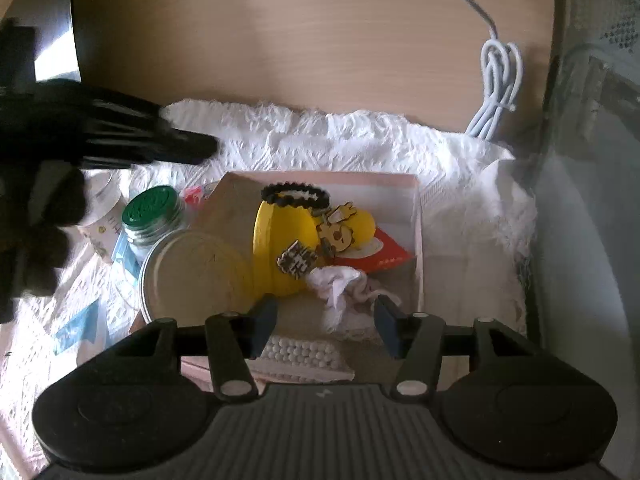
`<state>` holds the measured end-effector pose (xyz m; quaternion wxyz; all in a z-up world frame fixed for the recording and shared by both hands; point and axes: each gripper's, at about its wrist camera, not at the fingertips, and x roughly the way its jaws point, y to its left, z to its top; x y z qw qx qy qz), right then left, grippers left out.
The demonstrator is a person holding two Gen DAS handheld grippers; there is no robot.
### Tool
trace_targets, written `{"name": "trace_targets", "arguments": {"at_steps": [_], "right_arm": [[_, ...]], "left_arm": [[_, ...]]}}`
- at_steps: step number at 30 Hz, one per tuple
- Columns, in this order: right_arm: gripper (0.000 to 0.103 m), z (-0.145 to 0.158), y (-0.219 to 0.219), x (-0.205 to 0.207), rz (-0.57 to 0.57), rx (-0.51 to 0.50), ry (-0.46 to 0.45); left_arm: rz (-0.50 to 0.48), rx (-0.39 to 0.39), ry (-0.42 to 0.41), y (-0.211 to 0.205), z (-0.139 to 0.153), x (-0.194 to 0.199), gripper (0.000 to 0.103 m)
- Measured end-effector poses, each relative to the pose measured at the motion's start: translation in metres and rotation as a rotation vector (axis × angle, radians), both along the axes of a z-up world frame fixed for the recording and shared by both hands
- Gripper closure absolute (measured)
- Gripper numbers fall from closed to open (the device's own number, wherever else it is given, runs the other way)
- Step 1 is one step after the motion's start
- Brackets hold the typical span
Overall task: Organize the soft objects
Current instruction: 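Carry the bracelet and scrunchie over the pink box and open both tools, then grasp the blue-and-white packet with the left tool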
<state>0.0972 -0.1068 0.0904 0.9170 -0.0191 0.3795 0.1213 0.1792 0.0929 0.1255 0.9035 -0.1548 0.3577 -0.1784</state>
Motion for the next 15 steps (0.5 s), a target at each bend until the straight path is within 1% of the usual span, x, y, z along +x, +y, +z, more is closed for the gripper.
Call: {"name": "trace_targets", "arguments": {"at_steps": [2, 3, 6, 8, 11, 13, 15], "right_arm": [[0.049, 0.007, 0.001, -0.004, 0.003, -0.003, -0.038], [0.049, 0.013, 0.003, -0.007, 0.006, -0.001, -0.056], [0.044, 0.020, 0.011, -0.007, 0.014, -0.001, -0.099], [0.043, 0.025, 0.020, -0.010, 0.025, 0.001, -0.116], [0.043, 0.027, 0.042, -0.018, 0.075, 0.004, -0.115], [0.043, 0.026, 0.061, -0.027, 0.125, -0.031, -0.125], [0.043, 0.023, 0.085, -0.039, 0.191, -0.078, -0.150]], "left_arm": [[0.031, 0.039, -0.047, 0.015, 0.011, -0.016, 0.089], [0.044, 0.054, -0.056, 0.022, 0.014, -0.022, 0.089], [0.070, 0.072, -0.050, 0.044, 0.013, -0.047, 0.089], [0.061, 0.089, -0.022, 0.058, 0.007, -0.067, 0.089], [0.040, 0.128, 0.028, 0.069, -0.012, -0.097, 0.089], [0.015, 0.151, 0.071, 0.078, -0.024, -0.116, 0.089], [0.028, 0.155, 0.102, 0.092, -0.031, -0.132, 0.089]]}}
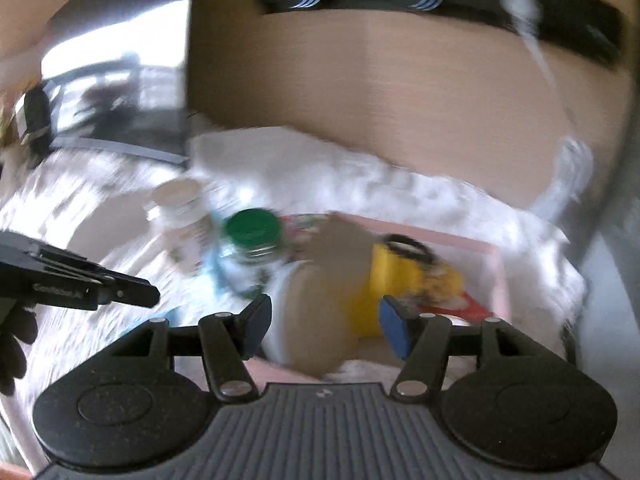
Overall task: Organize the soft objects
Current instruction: 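Grasp the blue-and-white packet with the left tool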
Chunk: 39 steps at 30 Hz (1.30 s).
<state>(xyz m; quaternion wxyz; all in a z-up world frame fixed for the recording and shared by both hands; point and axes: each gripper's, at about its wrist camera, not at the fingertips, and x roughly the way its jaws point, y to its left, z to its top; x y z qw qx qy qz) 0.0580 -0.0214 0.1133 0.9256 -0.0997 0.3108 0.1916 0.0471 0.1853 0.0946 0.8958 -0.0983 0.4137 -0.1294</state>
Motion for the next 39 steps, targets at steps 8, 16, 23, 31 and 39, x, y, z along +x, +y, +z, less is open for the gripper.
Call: {"name": "trace_targets", "arguments": {"at_steps": [8, 16, 23, 31, 39], "right_arm": [[0.066, -0.034, 0.065, -0.016, 0.097, -0.069, 0.129], [0.066, -0.063, 0.102, -0.027, 0.166, -0.039, 0.321], [0.059, -0.052, 0.100, -0.048, 0.214, -0.097, 0.232], [0.052, -0.055, 0.038, -0.040, 0.021, -0.117, 0.220], [0.052, -0.074, 0.009, -0.045, -0.078, -0.061, 0.276]], "left_arm": [[0.143, -0.060, 0.073, 0.061, -0.021, -0.038, 0.089], [0.178, -0.113, 0.098, 0.080, -0.032, -0.050, 0.089], [0.114, -0.025, 0.006, 0.064, -0.015, -0.058, 0.089], [-0.078, 0.219, -0.084, -0.006, -0.021, -0.064, 0.085], [-0.185, 0.276, -0.102, -0.037, -0.026, -0.061, 0.051]]}}
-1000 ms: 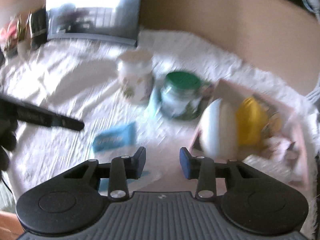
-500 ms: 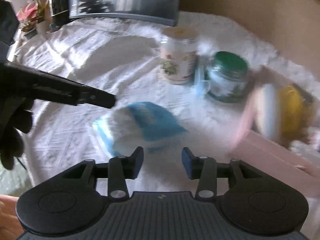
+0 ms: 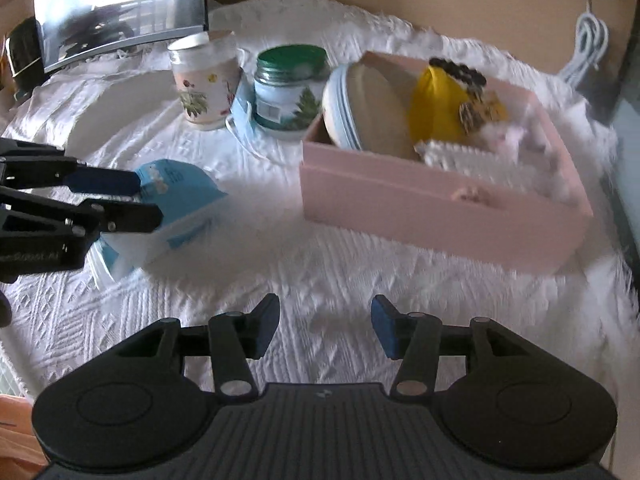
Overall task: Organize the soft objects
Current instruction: 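Grasp the blue-and-white packet with the left tool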
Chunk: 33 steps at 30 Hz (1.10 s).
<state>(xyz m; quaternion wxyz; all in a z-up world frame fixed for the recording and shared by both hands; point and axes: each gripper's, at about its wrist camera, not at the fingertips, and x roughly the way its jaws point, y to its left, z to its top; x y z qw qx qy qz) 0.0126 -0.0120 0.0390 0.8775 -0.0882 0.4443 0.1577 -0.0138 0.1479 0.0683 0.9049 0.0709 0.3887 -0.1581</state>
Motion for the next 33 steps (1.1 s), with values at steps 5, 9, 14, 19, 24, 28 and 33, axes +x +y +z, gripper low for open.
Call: {"name": "trace_targets", "arguments": {"at_steps": [5, 9, 14, 19, 24, 28, 33], "right_arm": [[0.047, -0.005, -0.006, -0.004, -0.018, -0.001, 0.005], [0.045, -0.006, -0.006, -0.003, -0.017, -0.001, 0.000], [0.041, -0.006, -0.004, -0.002, -0.010, -0.007, -0.001], [0.041, -0.006, -0.003, 0.000, -0.006, -0.008, 0.000], [0.041, -0.005, -0.003, 0.002, -0.003, -0.010, 0.002], [0.041, -0.004, -0.006, 0.002, -0.012, -0.017, -0.001], [0.039, -0.005, -0.010, 0.002, -0.032, -0.017, 0.010]], "left_arm": [[-0.047, 0.004, 0.011, -0.012, -0.004, -0.001, 0.023], [-0.034, -0.004, 0.009, -0.011, -0.002, -0.002, 0.023], [0.078, 0.062, -0.005, 0.000, 0.004, -0.001, 0.026], [0.140, 0.022, 0.057, 0.017, -0.001, 0.007, 0.026], [0.120, -0.047, 0.146, 0.012, -0.017, 0.012, 0.025], [0.153, -0.063, 0.149, 0.014, -0.021, 0.018, 0.026], [0.178, -0.094, 0.164, 0.021, -0.025, 0.025, 0.026]]}}
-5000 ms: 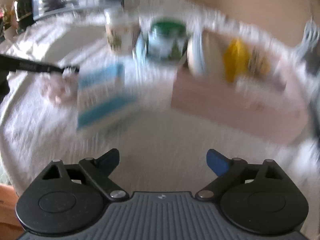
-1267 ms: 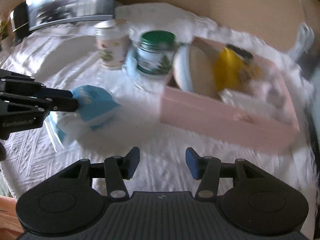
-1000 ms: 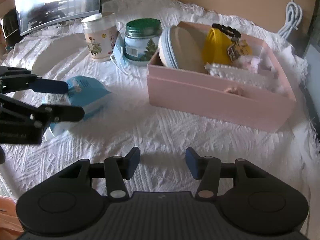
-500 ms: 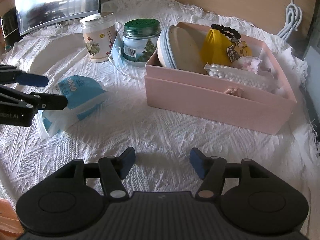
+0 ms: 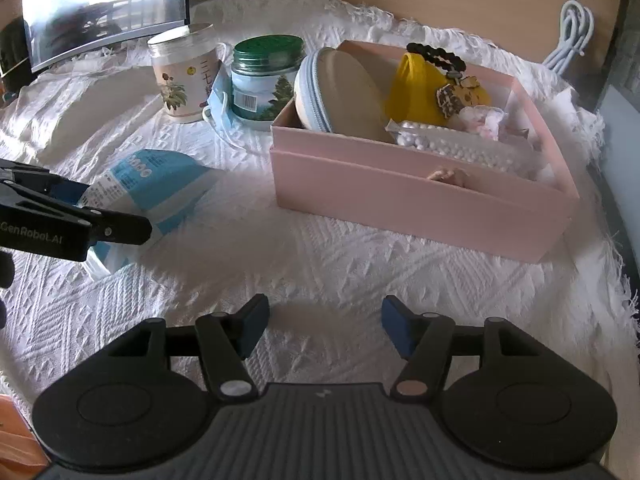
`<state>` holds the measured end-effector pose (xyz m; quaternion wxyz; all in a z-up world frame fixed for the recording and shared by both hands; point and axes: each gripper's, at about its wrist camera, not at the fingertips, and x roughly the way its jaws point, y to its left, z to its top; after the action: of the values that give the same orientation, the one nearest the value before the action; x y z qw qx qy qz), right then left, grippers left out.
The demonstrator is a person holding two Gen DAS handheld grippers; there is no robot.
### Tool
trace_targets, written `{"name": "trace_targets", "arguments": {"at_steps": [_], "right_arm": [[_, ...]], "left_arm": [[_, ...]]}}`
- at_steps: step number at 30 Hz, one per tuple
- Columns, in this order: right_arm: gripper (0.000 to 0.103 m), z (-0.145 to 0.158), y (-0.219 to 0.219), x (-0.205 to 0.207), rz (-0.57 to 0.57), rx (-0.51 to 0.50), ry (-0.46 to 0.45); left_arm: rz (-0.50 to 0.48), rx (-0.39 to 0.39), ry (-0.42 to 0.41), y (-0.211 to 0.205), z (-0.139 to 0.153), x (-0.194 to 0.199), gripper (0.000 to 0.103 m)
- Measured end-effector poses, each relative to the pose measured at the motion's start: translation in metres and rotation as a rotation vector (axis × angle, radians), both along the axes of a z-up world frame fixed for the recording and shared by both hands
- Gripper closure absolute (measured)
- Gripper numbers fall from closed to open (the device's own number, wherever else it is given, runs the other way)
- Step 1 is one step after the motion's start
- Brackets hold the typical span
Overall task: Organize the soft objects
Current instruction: 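Grasp the blue-and-white packet with the left tool, then grasp the blue face mask with the right tool while the left tool holds the packet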
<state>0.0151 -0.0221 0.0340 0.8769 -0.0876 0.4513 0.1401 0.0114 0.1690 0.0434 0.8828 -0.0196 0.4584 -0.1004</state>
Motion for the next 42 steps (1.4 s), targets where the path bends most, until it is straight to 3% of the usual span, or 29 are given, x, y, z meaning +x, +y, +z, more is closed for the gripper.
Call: {"name": "trace_targets", "arguments": {"at_steps": [4, 9, 12, 16, 19, 20, 23, 27, 33, 35, 39, 42], "right_arm": [[0.039, 0.005, 0.007, 0.003, 0.014, -0.009, -0.019], [0.039, 0.051, 0.035, 0.021, 0.093, 0.003, -0.168], [0.039, 0.089, 0.057, 0.044, 0.158, 0.031, -0.236], [0.040, 0.116, 0.103, 0.085, 0.323, -0.020, -0.225], [0.046, 0.099, 0.146, 0.108, 0.423, -0.135, -0.200], [0.053, 0.088, 0.159, 0.116, 0.441, -0.174, -0.179], [0.058, 0.057, 0.187, 0.136, 0.455, -0.269, -0.131], [0.064, 0.025, 0.207, 0.138, 0.474, -0.431, -0.192], [0.067, -0.008, 0.218, 0.131, 0.508, -0.552, -0.215], [0.095, -0.017, 0.217, 0.125, 0.511, -0.569, -0.199], [0.099, -0.007, 0.213, 0.115, 0.482, -0.547, -0.233], [0.101, 0.025, 0.204, 0.115, 0.426, -0.470, -0.274]], "left_arm": [[-0.012, -0.019, -0.015, 0.002, 0.000, 0.002, 0.035], [-0.008, -0.074, -0.038, 0.017, 0.006, 0.004, 0.041], [0.042, -0.116, -0.090, 0.044, 0.017, 0.002, 0.042], [0.177, -0.143, -0.167, 0.099, 0.036, 0.003, 0.043], [0.275, -0.146, -0.216, 0.137, 0.046, 0.004, 0.043], [0.302, -0.146, -0.228, 0.149, 0.049, 0.004, 0.043], [0.355, -0.152, -0.256, 0.177, 0.053, 0.004, 0.043], [0.400, -0.175, -0.250, 0.200, 0.045, 0.002, 0.043], [0.429, -0.207, -0.198, 0.216, 0.022, 0.000, 0.043], [0.422, -0.209, -0.188, 0.217, 0.017, 0.001, 0.043], [0.407, -0.210, -0.178, 0.217, 0.013, 0.005, 0.043], [0.404, -0.205, -0.178, 0.218, 0.016, 0.014, 0.043]]}}
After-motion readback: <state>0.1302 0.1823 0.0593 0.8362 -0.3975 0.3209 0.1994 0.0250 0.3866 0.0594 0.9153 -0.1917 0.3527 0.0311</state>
